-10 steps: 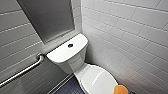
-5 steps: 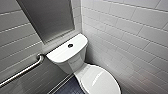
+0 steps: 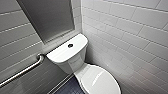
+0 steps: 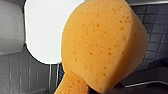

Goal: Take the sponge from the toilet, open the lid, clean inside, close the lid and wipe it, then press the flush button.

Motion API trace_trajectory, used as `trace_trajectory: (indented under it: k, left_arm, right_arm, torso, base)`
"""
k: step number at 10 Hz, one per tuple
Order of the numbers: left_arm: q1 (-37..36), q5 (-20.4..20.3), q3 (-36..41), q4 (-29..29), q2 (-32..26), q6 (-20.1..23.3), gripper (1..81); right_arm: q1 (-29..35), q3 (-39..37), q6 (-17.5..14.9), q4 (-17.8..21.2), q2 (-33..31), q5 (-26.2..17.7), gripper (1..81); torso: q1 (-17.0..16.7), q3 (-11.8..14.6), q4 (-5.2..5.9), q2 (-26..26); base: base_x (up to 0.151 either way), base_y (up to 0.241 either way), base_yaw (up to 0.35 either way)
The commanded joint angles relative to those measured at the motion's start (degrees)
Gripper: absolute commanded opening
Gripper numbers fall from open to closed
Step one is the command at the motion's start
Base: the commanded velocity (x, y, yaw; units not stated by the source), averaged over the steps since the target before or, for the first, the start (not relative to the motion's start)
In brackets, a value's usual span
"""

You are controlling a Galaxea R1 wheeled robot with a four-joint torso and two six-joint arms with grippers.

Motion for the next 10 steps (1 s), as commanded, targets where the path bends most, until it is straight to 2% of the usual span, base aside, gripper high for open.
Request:
trace_trajectory:
  k: [1, 3, 6, 10]
  left_arm:
    - [0.5, 4.4, 1.2, 0.0, -0.4, 0.2, 81.1]
    - [0.5, 4.4, 1.2, 0.0, -0.6, 0.2, 81.1]
    - [0.3, 4.4, 1.2, -0.1, -0.7, 0.2, 81.1]
    - [0.1, 4.5, 1.2, -0.3, -0.5, 0.2, 81.1]
  right_arm:
    - [7.8, 7.1, -0.8, -2.5, -5.9, -0.9, 1.0]
    - [12.9, 6.0, -1.0, -2.9, -2.7, -3.4, 1.0]
    - [22.1, -5.1, -0.8, -1.8, 9.1, -11.9, 1.0]
    - [31.0, -16.3, -0.6, -1.7, 22.2, -20.6, 1.0]
  torso:
    - [0.0, 0.0, 0.00, 0.0]
    - [0.0, 0.0, 0.00, 0.0]
    - [0.0, 0.0, 0.00, 0.0]
    - [0.0, 0.0, 0.00, 0.0]
  base:
    - [0.000, 0.000, 0.000]
    - [0.000, 0.000, 0.000]
    - [0.000, 0.000, 0.000]
    - [0.000, 0.000, 0.000]
